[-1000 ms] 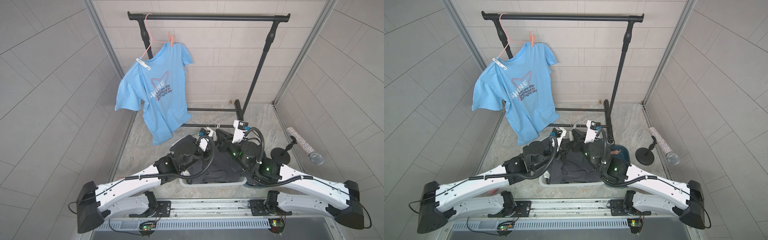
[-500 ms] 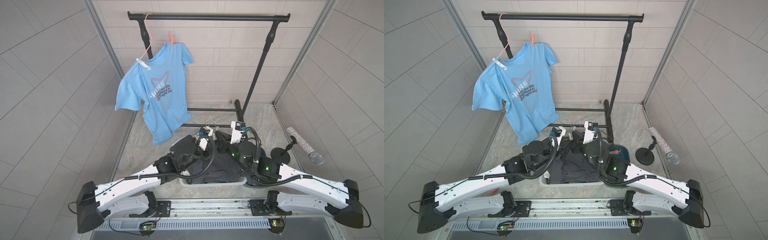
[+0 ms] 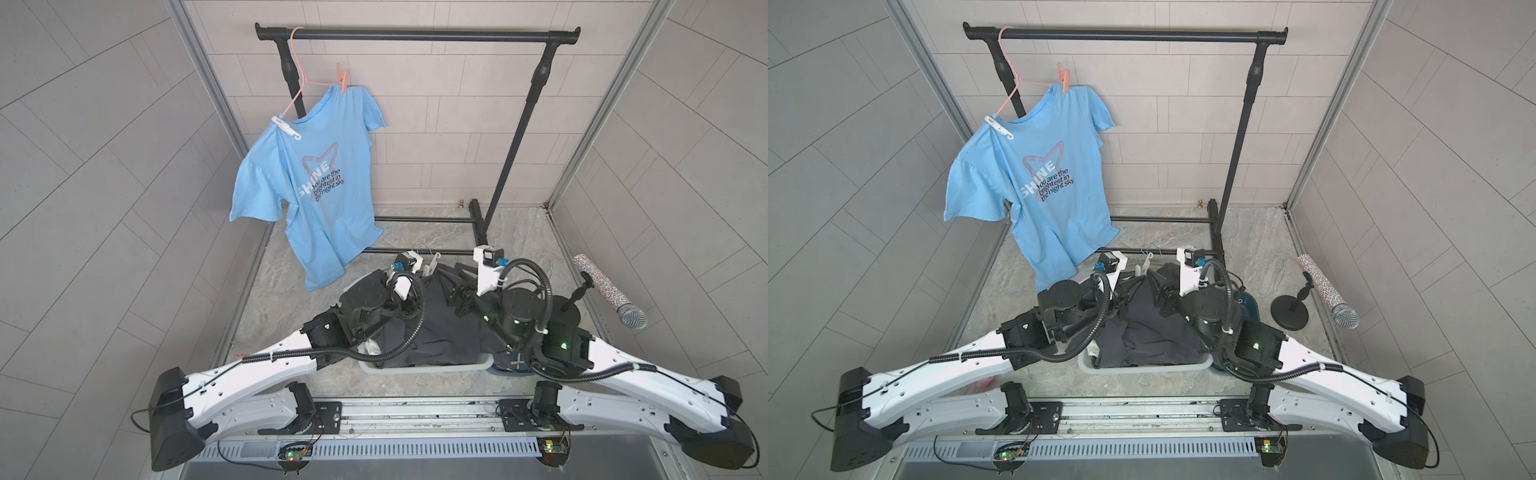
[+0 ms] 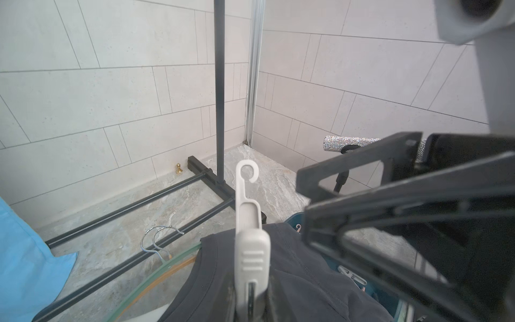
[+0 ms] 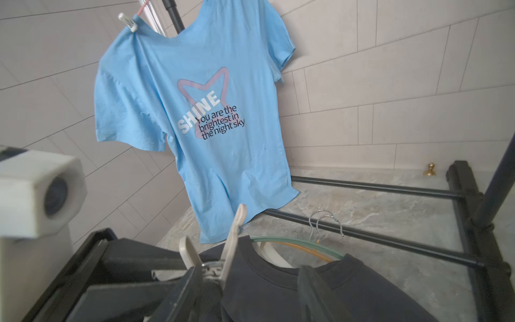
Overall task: Use clothespins to secure the t-shirt on both sides of the hanger
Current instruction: Pick up the clothespin from the storage box, then open the clothespin.
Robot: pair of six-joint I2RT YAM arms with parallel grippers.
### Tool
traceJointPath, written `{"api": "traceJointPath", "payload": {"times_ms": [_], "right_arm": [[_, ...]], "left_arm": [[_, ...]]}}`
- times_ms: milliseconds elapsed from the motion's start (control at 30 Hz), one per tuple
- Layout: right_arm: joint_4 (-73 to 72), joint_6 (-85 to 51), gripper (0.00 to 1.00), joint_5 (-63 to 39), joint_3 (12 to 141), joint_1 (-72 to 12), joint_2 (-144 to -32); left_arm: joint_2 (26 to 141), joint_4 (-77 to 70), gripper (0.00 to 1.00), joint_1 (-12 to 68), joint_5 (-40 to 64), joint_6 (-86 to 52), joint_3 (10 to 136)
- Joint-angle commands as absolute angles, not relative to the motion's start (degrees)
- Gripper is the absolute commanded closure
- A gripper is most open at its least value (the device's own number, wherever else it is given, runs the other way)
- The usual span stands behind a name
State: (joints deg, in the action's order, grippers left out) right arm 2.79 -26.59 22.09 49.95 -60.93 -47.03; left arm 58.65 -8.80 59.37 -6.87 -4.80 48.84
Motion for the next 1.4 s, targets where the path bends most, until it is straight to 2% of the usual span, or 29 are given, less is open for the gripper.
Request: {"api": "traceJointPath", "payload": {"times_ms": [0,133,467,567,733,867,1100,1233,1367], "right_arm": [[5.0,-17.1,0.32,13.77,48.05,-60.3,-41.28],[6.49,-16.64,0.27,7.89,49.04,-60.3,-40.33],[6.99,-21.51,0.27,7.68,54.02,-60.3,-47.79],[8.31,-23.1,0.3,9.31,55.38,-60.29,-49.62],[8.55,-26.01,0.44,10.78,56.24,-60.3,-51.39],[10.79,-28.2,0.47,12.78,56.9,-60.3,-52.37],[12.48,-33.92,0.39,16.89,55.88,-60.3,-51.24],[11.13,-38.14,0.35,11.43,56.31,-60.14,-52.69],[6.99,-41.81,0.37,8.75,56.16,-59.88,-53.41]], "left_arm": [[55.93,-8.01,1.0,59.17,-2.81,-0.19,48.83],[55.12,-6.25,1.0,59.14,2.04,2.32,49.29],[56.05,-4.37,1.0,59.2,4.12,5.42,51.05],[56.59,-4.29,1.0,59.26,4.31,5.78,51.46],[57.02,-3.52,1.0,59.69,3.36,7.08,52.02],[57.06,-3.51,1.0,59.9,2.58,8.17,52.04],[56.66,-5.07,1.0,59.94,-0.37,8.53,51.15],[56.73,-6.14,1.0,59.94,0.72,8.26,50.71],[56.86,-6.59,1.0,60.02,1.04,8.13,50.55]]}}
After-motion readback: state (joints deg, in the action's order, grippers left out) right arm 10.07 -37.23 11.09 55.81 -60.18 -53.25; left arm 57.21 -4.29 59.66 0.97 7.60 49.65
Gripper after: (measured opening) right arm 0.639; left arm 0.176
